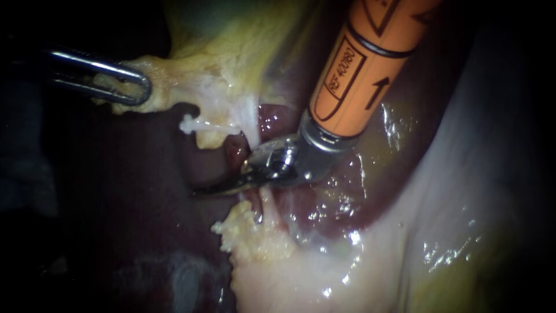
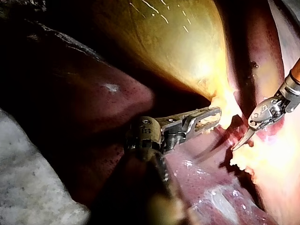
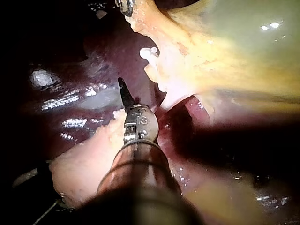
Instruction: Go back from the cut left tube
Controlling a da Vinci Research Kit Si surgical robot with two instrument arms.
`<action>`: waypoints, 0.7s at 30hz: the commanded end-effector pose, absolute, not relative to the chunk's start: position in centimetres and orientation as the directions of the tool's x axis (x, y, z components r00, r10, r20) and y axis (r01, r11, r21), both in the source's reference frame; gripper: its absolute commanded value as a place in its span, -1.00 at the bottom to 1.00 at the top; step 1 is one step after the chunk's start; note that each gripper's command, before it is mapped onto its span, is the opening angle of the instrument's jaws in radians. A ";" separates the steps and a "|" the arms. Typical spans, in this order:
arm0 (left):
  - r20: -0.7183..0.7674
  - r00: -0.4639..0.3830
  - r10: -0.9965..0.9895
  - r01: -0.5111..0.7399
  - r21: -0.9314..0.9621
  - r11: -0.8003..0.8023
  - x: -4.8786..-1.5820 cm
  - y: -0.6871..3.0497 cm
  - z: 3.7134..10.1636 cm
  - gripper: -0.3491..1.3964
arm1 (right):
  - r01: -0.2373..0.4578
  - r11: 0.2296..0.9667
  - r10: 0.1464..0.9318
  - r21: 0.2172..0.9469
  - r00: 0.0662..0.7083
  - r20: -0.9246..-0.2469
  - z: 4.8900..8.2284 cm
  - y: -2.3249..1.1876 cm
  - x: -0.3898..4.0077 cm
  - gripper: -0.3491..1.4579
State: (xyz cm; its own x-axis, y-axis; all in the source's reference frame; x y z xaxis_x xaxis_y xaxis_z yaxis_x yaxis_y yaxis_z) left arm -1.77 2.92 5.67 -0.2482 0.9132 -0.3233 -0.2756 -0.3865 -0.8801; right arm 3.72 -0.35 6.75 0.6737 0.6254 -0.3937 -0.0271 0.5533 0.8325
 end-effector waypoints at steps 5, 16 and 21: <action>-0.323 -0.248 0.913 -0.275 -0.880 -0.387 -1.77 2.92 5.67 -1.00 | -0.028 0.551 0.630 0.834 0.669 -0.394 6.75 -0.34 3.71 -1.00; -0.323 -0.248 0.913 -0.275 -0.880 -0.387 -1.77 2.92 5.68 -1.00 | 0.041 0.563 0.633 0.826 0.621 -0.462 6.75 -0.37 3.68 -0.18; -0.324 -0.249 0.913 -0.275 -0.880 -0.387 -1.76 2.93 5.69 -1.00 | 0.049 0.561 0.639 0.827 0.609 -0.470 6.74 -0.40 3.70 0.41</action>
State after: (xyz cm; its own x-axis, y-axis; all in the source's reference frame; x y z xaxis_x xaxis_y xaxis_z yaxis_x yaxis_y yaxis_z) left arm -1.76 2.93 5.69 -0.2490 0.9128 -0.3239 -0.2749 -0.3873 -0.8800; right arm 3.69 -0.39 6.74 0.6037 0.6413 -0.4736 0.0537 0.5600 0.8268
